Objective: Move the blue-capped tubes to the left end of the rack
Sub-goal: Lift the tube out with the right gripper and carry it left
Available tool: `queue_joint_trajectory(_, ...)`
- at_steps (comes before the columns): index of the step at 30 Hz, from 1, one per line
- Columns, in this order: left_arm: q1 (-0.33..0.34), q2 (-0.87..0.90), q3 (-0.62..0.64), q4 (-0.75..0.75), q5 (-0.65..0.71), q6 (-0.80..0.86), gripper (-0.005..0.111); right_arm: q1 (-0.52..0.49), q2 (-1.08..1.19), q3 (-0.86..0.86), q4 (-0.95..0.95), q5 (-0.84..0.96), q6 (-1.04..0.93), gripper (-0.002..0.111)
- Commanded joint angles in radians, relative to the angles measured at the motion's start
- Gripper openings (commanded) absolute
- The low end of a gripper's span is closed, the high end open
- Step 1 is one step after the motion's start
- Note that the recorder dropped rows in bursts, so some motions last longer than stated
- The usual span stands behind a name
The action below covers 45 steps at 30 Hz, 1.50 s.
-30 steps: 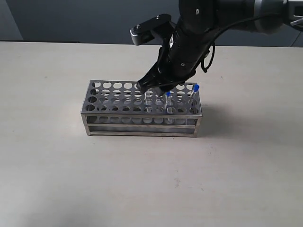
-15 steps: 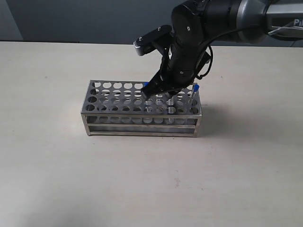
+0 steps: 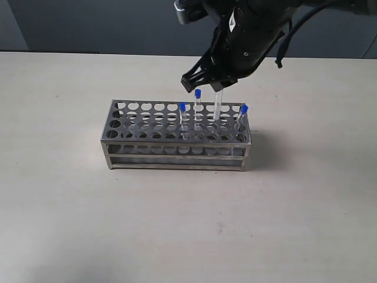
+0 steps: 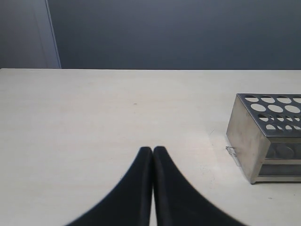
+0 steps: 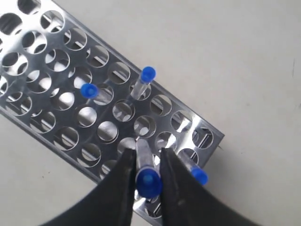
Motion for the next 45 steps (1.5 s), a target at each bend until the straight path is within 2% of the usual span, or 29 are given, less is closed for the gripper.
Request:
queue_joint_trajectory(1, -0.005, -0.004, -0.003, -0.003, -0.006, -0.001, 0.001, -0.005, -0.049, -0.001, 0.010, 0.006, -0.003, 0.000)
queue_joint_trajectory(4, -0.005, -0.004, -0.003, -0.003, -0.006, -0.001, 0.001, -0.005, -0.075, -0.001, 0.071, -0.011, -0.045, 0.000)
queue_joint_trajectory(10, -0.005, -0.004, -0.003, -0.003, -0.006, -0.001, 0.001, 0.008, -0.052, -0.042, 0.272, -0.054, -0.250, 0.000)
queue_joint_trajectory(19, -0.005, -0.004, -0.003, -0.003, -0.006, -0.001, 0.001, 0.104, 0.168, -0.340, 0.258, -0.021, -0.341, 0.000)
queue_joint_trajectory(27, -0.005, -0.004, -0.003, -0.001, -0.008, -0.001, 0.001, 0.123, 0.367, -0.568, 0.201, 0.052, -0.343, 0.000)
queue_joint_trajectory(39, -0.005, -0.004, -0.003, -0.001, -0.006, -0.001, 0.001, 0.123, 0.451, -0.598, 0.212, -0.034, -0.372, 0.000)
queue_joint_trajectory(45, -0.005, -0.004, -0.003, -0.001, -0.006, -0.001, 0.001, 0.127, 0.457, -0.598, 0.216, -0.019, -0.372, 0.000)
